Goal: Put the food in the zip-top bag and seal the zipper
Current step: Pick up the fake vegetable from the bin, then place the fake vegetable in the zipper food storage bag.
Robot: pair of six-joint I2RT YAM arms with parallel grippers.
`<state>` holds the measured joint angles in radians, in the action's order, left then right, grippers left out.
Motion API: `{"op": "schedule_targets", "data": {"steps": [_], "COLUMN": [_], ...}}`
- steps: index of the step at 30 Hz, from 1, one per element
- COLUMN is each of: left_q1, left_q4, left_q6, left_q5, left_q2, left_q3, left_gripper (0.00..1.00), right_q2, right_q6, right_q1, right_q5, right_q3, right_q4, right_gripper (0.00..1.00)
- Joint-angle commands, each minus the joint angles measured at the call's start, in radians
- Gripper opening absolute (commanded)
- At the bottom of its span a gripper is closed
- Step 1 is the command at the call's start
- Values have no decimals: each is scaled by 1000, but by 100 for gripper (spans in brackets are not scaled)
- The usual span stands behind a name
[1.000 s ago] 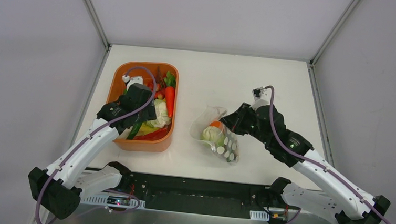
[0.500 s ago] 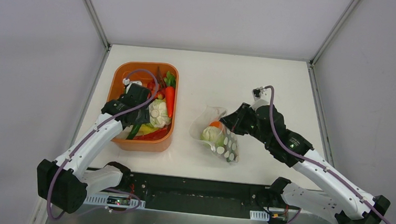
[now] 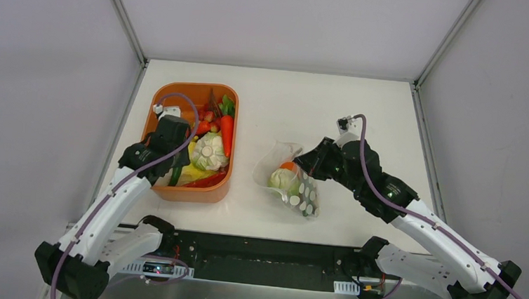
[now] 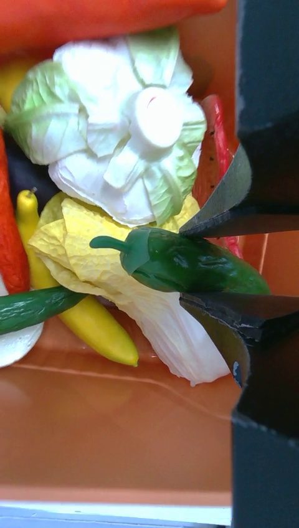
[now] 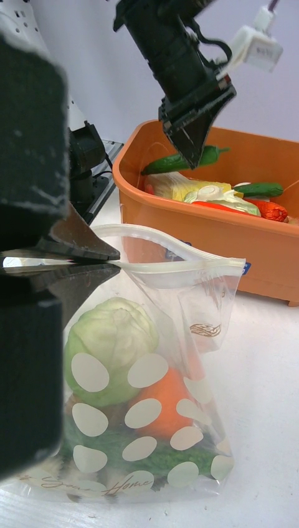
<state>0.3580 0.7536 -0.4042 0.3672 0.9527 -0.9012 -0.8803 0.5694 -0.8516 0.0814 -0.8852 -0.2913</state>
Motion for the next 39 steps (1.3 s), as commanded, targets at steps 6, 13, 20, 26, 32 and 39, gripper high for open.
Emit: {"op": "schedule_targets", "data": {"steps": [6, 13, 20, 26, 32, 39], "left_q1": [-10, -10, -8, 24, 116, 245], "left_q4": [-11, -173, -596, -870, -1028, -1173], "left_q6": [-46, -192, -429, -591, -632, -668], "left_q5": [-115, -308, -577, -632, -559, -433], "left_q2": [-207, -292, -301, -245, -214, -165], "left_q3": [-91, -92, 29, 118, 159, 198], "left_gripper": [13, 12, 13, 13, 14, 14], "right_q2": [4, 3, 0, 9, 17, 15], "right_q6": [16, 18, 21, 23, 21, 21], "right_q1": [-3, -3, -4, -3, -4, -4], "right_q5": [-10, -13, -19, -19, -15, -18], "right_q3": [-5, -1, 3, 5, 1, -1], "right_q4": [55, 54, 62, 60, 52, 51], "right_gripper": [5, 5, 5, 5, 5, 5]}}
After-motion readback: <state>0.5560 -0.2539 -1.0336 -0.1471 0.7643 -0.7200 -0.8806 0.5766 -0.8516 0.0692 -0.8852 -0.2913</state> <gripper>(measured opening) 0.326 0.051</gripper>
